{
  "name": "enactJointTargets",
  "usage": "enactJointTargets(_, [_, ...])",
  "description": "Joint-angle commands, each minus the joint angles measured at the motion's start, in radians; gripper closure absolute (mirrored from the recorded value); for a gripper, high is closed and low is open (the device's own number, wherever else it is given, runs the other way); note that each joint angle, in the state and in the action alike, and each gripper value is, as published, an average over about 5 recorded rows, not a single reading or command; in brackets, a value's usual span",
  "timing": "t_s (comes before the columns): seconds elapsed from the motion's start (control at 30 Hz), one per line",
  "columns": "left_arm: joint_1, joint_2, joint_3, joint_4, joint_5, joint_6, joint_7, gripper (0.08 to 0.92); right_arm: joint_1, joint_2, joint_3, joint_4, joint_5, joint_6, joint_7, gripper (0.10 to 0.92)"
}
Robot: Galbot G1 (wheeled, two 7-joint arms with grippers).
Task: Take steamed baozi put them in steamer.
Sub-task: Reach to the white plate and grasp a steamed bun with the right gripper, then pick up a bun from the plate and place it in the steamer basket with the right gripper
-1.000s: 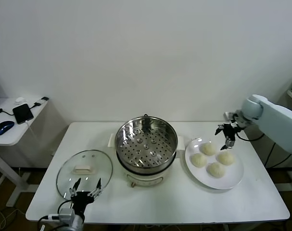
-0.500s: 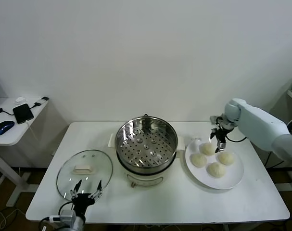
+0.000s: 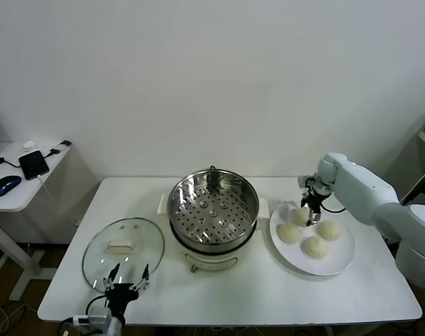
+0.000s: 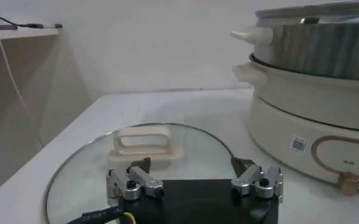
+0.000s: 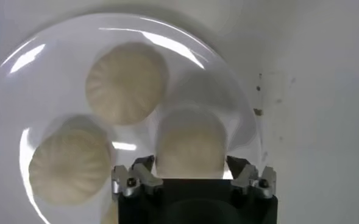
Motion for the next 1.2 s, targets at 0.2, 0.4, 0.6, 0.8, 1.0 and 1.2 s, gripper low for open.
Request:
enactJointTargets(0.2, [0.011, -0.009, 0.005, -0.026, 0.022, 0.001, 0.001, 0.177, 0.164, -0.115, -0.126, 0.241, 0.183, -0.018, -0.026, 0.397])
enactJointTargets(0.4, [0.016, -0.012, 0.012, -0.040, 0.037, 0.004, 0.003, 0.177, 0.589, -0.125, -0.443, 0.476, 0.443, 0.042, -0.071, 0.398])
enactJointTargets(0.6, [0.016, -0.007, 0.016, -0.044, 0.040, 0.004, 0.003, 0.177, 0.834, 0.011, -0.556, 0.711, 0.558, 0.166, -0.086, 0.390])
enactJointTargets(0.8, [0.012, -0.005, 0.023, -0.037, 0.048, 0.004, 0.002, 0.177, 0.800, 0.148, -0.589, 0.879, 0.461, 0.372, -0.018, 0.373])
enactJointTargets(1.0, [0.021, -0.002, 0.023, -0.042, 0.048, 0.001, -0.002, 0.177, 0.586, 0.219, -0.539, 0.723, 0.114, 0.603, 0.007, 0.372])
enactJointTargets(1.2, [0.029, 0.000, 0.024, -0.037, 0.045, -0.009, -0.008, 0.177, 0.407, 0.264, -0.426, 0.542, -0.073, 0.666, 0.009, 0.372])
